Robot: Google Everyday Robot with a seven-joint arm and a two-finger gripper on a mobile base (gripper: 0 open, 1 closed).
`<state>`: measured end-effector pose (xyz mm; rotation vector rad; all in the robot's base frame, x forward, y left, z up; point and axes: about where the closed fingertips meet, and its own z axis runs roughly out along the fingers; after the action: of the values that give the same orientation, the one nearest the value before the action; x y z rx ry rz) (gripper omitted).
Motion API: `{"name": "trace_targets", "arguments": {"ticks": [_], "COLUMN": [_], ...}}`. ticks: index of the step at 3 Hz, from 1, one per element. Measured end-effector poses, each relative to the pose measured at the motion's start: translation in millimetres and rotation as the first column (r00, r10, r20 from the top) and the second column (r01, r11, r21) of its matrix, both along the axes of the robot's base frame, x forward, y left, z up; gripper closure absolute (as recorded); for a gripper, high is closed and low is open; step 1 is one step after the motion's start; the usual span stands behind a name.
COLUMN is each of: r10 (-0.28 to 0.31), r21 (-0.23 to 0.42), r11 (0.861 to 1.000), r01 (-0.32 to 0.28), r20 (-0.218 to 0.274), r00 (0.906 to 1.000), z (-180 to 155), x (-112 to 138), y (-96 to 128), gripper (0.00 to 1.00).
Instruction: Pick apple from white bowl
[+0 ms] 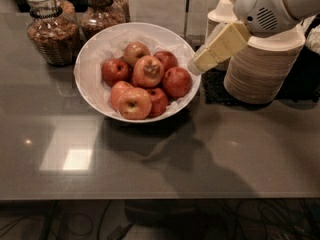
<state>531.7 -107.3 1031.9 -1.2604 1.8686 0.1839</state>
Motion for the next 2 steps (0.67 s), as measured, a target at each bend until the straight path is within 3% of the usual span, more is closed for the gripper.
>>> {"name": "trace_targets", "arguments": {"ticks": [1, 2], "r10": [0.016, 0.088], "r21": [0.047, 0.076], "r11": [0.999, 0.994], "r01": [-0.016, -0.084], "r20": [0.0, -0.052], "r00": [0.9999, 0.9948], "z": [-12.8, -33.1], "x": [5.0, 2.6], "y": [30.5, 79.5], "gripper": [0.0, 0.0]}}
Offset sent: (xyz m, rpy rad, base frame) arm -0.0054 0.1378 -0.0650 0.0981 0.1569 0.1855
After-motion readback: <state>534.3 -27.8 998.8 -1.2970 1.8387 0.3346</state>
